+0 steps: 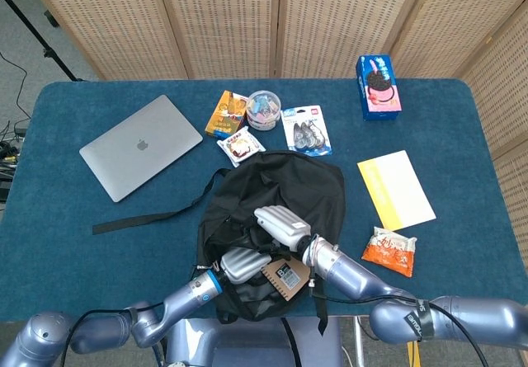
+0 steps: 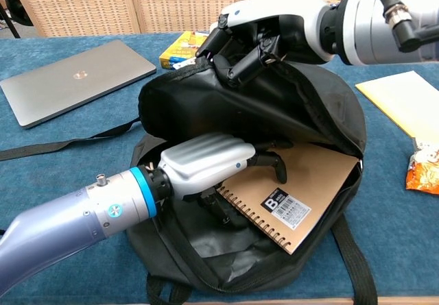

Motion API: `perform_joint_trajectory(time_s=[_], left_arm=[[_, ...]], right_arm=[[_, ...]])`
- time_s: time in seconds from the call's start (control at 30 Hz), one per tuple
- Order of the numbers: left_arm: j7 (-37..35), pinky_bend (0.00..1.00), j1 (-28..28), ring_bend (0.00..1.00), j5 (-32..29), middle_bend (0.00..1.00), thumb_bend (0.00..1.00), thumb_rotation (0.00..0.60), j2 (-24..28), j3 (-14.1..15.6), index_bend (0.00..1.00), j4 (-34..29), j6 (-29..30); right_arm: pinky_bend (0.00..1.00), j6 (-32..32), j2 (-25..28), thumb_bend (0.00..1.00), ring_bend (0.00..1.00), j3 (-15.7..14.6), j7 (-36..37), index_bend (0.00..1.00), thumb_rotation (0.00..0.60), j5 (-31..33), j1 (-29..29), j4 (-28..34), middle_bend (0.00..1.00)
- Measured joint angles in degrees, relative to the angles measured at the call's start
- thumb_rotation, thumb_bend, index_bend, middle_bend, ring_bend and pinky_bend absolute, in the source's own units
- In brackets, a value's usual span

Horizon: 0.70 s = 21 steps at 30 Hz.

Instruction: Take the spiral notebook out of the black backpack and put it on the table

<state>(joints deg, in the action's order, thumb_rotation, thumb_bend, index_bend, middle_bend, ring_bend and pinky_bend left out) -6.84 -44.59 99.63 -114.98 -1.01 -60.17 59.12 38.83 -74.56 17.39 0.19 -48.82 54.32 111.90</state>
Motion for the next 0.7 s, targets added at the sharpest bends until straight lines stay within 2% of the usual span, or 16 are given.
perform_joint_trajectory(time_s=[0.17,0.27,0.33,0.4,0.47,0.53,0.7], left_arm=[[0.16,0.14,-0.54,0.08,-0.52,0.0,0.59,0.6,-1.08,-0.01,0.31,1.11,-0.07],[-0.16,0.14,-0.77,0.08,-0.87,0.0,0.66,0.6,-1.7,0.0,0.31,1.75,-0.05],[-0.16,0.14,-0.94,0.08,-1.2,0.0,0.74,0.6,-2.24,-0.07,0.31,2.51,-0.21],[-0.35,0.14,-1.13,0.08,-1.6,0.0,0.87,0.6,-2.96,-0.16,0.31,3.44,-0.18],[-0.6,0.14,-1.25,0.08,-1.69,0.0,0.96,0.6,-3.24,-0.06,0.31,3.84,0.24],[-0.85,0.14,-1.32,0.08,-1.63,0.0,1.0,0.6,-3.28,0.14,0.31,3.92,0.69],[-1.59,0.14,-1.51,0.08,-1.53,0.0,1.0,0.6,-2.98,0.54,0.31,3.57,1.63]], right_arm=[[0.56,0.33,0.54,0.67,0.58,-0.3,0.29,0.67,0.6,0.17,0.32,0.19,0.69],[0.56,0.54,0.91,0.67,0.58,-0.47,0.42,0.67,0.6,0.14,0.47,0.33,0.69],[0.56,0.69,1.23,0.67,0.58,-0.5,0.63,0.67,0.6,0.1,0.49,0.41,0.69],[0.56,0.74,1.67,0.67,0.58,-0.55,1.01,0.67,0.6,-0.02,0.54,0.43,0.69],[0.56,0.77,2.01,0.67,0.58,-0.63,1.37,0.67,0.6,-0.22,0.55,0.41,0.69],[0.56,0.8,2.19,0.67,0.58,-0.69,1.8,0.67,0.6,-0.39,0.53,0.4,0.69],[0.56,0.92,2.56,0.67,0.58,-0.9,2.55,0.67,0.6,-0.9,0.46,0.48,0.69]])
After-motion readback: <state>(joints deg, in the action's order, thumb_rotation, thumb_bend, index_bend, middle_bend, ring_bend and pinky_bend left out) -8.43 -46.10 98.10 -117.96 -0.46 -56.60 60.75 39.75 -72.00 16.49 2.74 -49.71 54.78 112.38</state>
